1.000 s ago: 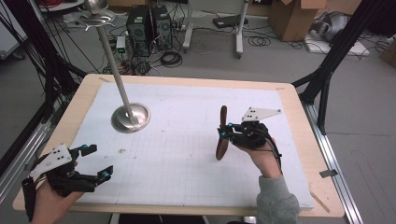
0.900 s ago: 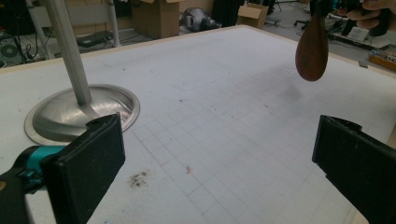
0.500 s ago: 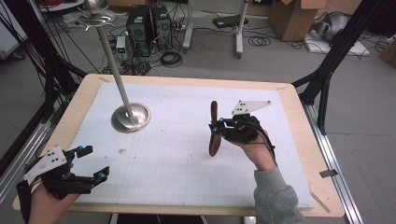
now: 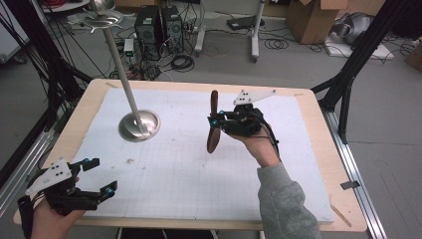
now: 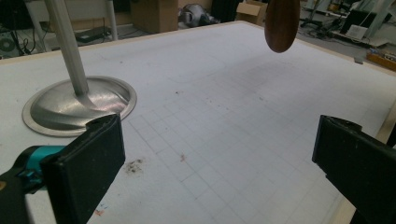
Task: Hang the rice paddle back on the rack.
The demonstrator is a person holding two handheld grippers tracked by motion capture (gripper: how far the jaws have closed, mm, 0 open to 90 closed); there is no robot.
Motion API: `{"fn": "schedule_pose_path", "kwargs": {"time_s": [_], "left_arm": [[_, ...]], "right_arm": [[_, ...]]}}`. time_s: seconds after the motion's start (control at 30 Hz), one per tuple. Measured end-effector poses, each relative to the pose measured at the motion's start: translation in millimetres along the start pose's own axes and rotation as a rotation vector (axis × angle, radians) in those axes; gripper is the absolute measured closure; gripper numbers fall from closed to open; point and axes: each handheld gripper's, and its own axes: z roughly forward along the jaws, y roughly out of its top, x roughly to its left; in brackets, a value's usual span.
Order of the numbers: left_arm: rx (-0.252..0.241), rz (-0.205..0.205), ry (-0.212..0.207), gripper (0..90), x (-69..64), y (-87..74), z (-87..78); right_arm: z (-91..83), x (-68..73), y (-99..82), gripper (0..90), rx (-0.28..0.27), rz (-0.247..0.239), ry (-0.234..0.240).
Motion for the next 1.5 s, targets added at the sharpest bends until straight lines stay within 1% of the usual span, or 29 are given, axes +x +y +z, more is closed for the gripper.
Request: {"fn": "schedule_pose_path", "kwargs": {"time_s": [0.07, 0.13, 0.27, 0.5, 0.53, 0.67, 0.77, 0.9, 0.93, 1.0, 1.07, 1.27, 1.33, 1.43, 1.5], "left_arm": [[0.004, 0.004, -0.002, 2.9, -0.1, -0.7, -0.4], [0.005, 0.002, 0.0, 2.9, 0.9, -1.1, -0.7], [0.009, -0.004, 0.0, 2.9, 2.4, -2.6, 1.4], [0.022, -0.009, -0.006, 2.9, 3.5, -4.4, 2.6], [0.023, -0.007, -0.007, 2.9, 3.8, -4.6, 2.1], [0.021, -0.014, -0.006, 2.9, 3.9, -6.0, 1.0], [0.025, -0.011, 0.0, 2.9, 3.6, -6.5, -1.3], [0.028, -0.014, 0.005, 2.9, 2.0, -8.3, -3.4], [0.028, -0.015, 0.006, 2.9, 1.9, -8.7, -3.5], [0.028, -0.016, 0.008, 2.9, 1.9, -8.9, -3.9], [0.029, -0.018, 0.005, 2.9, 2.2, -9.2, -3.6], [0.036, -0.022, 0.006, 2.9, 3.2, -11.4, -2.4], [0.037, -0.024, 0.003, 2.9, 3.1, -12.1, -1.9], [0.033, -0.024, 0.001, 2.9, 1.9, -11.6, -1.8], [0.033, -0.02, 0.003, 2.9, 1.6, -10.9, -2.9]], "right_arm": [[3.1, -1.4, 3.6, 77.3, -0.011, -0.012, -0.007], [5.5, -4.7, 6.3, 77.3, -0.013, 0.005, -0.01], [10.1, -7.0, 14.3, 77.3, 0.003, -0.009, -0.035], [23.6, 0.2, 37.5, 77.3, -0.001, -0.056, -0.041], [25.7, 1.5, 40.9, 77.3, -0.009, -0.064, -0.043], [32.6, 5.7, 52.5, 77.3, -0.029, -0.073, -0.031], [38.5, 7.7, 58.3, 77.4, -0.024, -0.073, -0.025], [45.7, 11.6, 62.5, 77.4, -0.007, -0.091, -0.012], [46.6, 12.9, 63.5, 77.4, -0.007, -0.097, -0.016], [48.3, 15.0, 65.6, 77.4, -0.018, -0.102, -0.006], [50.3, 16.0, 68.1, 77.4, -0.019, -0.109, -0.007], [56.5, 15.8, 76.2, 77.4, -0.03, -0.104, -0.002], [58.6, 16.2, 78.7, 77.4, -0.036, -0.106, 0.006], [61.8, 17.0, 82.8, 77.4, -0.038, -0.111, 0.01], [63.9, 18.4, 86.8, 77.4, -0.034, -0.123, 0.003]]}}
